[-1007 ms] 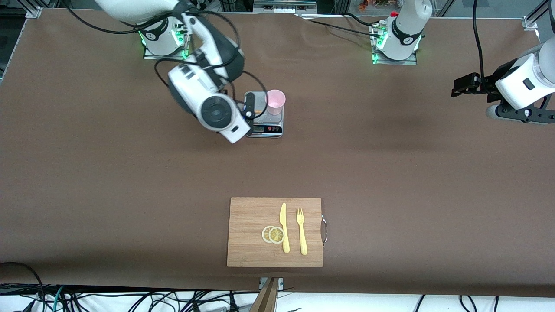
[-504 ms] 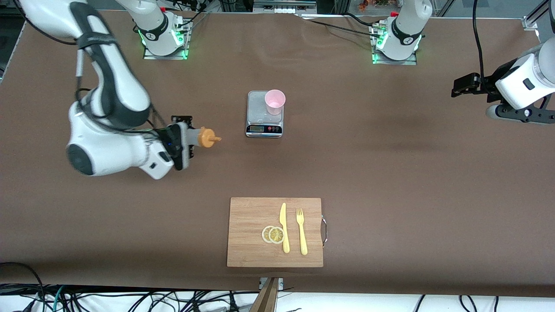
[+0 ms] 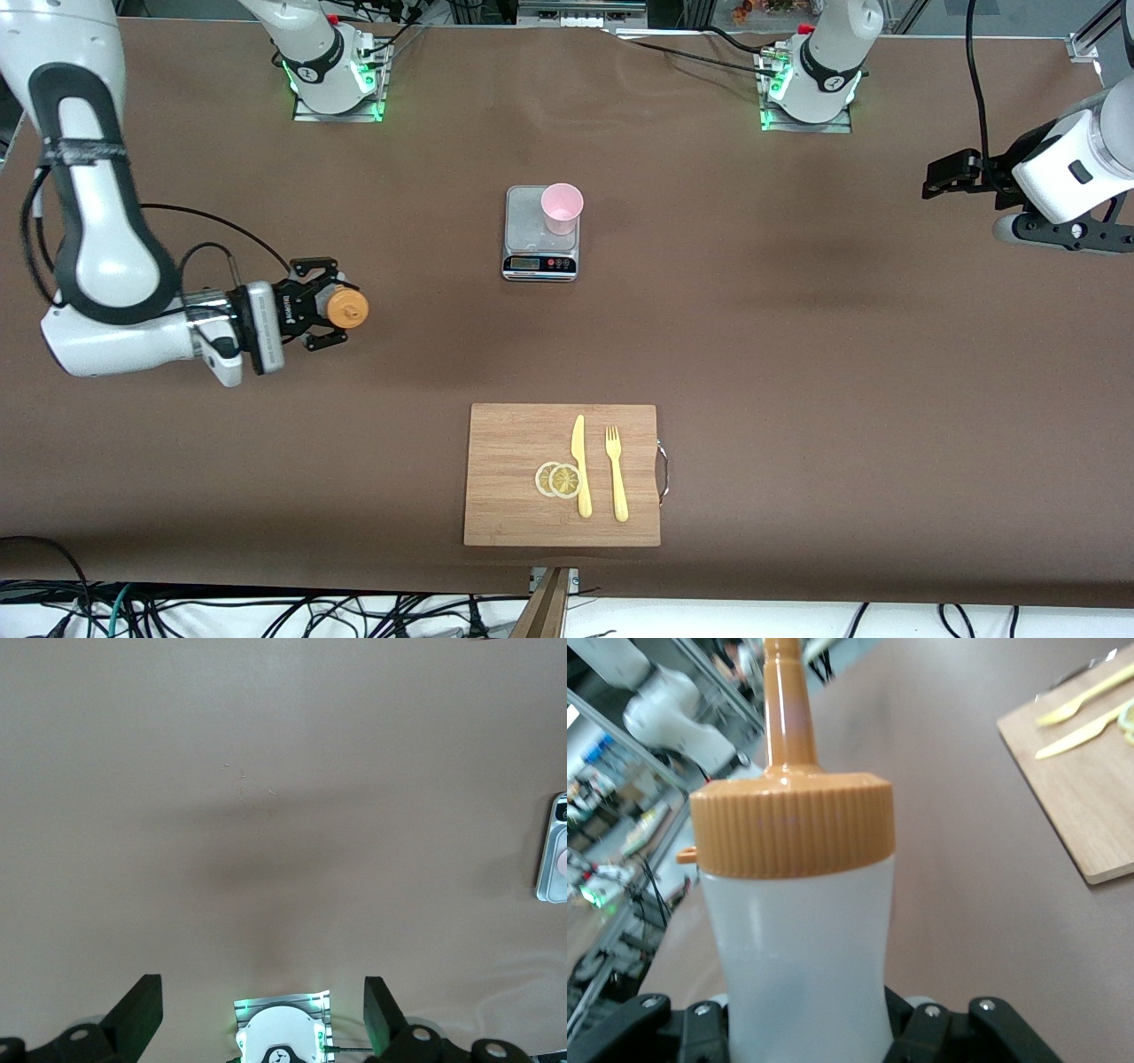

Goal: Add sauce to pink cup with both arms
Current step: 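Lower the bottle upright onto the table and open the right gripper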

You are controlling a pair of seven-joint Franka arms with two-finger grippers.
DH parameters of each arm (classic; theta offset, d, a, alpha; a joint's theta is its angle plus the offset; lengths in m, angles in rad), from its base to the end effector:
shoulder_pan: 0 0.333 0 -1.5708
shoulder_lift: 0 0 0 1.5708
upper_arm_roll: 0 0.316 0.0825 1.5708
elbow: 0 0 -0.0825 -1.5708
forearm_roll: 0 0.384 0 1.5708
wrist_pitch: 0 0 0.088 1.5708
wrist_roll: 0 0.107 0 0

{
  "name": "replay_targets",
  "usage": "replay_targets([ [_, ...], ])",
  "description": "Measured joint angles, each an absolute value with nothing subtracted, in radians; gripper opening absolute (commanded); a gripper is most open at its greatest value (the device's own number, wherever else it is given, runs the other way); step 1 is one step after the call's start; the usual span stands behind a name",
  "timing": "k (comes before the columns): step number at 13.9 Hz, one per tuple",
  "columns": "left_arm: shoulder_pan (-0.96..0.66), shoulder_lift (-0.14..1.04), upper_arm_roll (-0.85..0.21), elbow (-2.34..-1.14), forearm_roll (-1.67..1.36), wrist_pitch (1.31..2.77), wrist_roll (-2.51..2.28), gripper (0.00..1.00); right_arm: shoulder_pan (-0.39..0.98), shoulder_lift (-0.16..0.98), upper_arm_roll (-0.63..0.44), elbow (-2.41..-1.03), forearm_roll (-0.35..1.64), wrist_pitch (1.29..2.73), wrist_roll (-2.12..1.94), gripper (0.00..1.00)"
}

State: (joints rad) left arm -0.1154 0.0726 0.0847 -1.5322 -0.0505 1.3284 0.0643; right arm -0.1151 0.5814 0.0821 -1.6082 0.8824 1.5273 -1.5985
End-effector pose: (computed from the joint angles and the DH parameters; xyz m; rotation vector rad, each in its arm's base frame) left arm 0.5467 -0.0248 0.5849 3.0598 -0.1526 -0.4245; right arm 0.6336 0.0579 0.2955 -1.6473 -1.2312 -0.2718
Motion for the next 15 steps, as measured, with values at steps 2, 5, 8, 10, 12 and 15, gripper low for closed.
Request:
replay_targets([
  [2,-0.115,0.073,0.085,-1.532,-0.05,1.328,0.064,1.0,-0.122,0.62,0.012,-1.615,0.973,1.449,-1.714,0.0],
  [5,-0.116,0.073,0.083,-1.532,-0.05,1.328,0.064,1.0,-0.14,0.682,-0.038,-1.618,1.029,1.386,-1.904,0.0],
  [8,-0.117,0.073,0.082,-1.532,-0.05,1.328,0.064,1.0,-0.145,0.725,-0.07,-1.633,1.033,1.364,-2.094,0.0],
  [10,-0.116,0.073,0.082,-1.532,-0.05,1.328,0.064,1.0,-0.145,0.755,-0.094,-1.643,1.032,1.352,-2.236,0.0],
  [12,-0.116,0.073,0.083,-1.532,-0.05,1.328,0.064,1.0,-0.145,0.786,-0.115,-1.657,1.028,1.348,-2.366,0.0],
  [15,-0.116,0.073,0.083,-1.531,-0.05,1.328,0.064,1.0,-0.145,0.831,-0.13,-1.674,1.017,1.348,-2.475,0.0],
])
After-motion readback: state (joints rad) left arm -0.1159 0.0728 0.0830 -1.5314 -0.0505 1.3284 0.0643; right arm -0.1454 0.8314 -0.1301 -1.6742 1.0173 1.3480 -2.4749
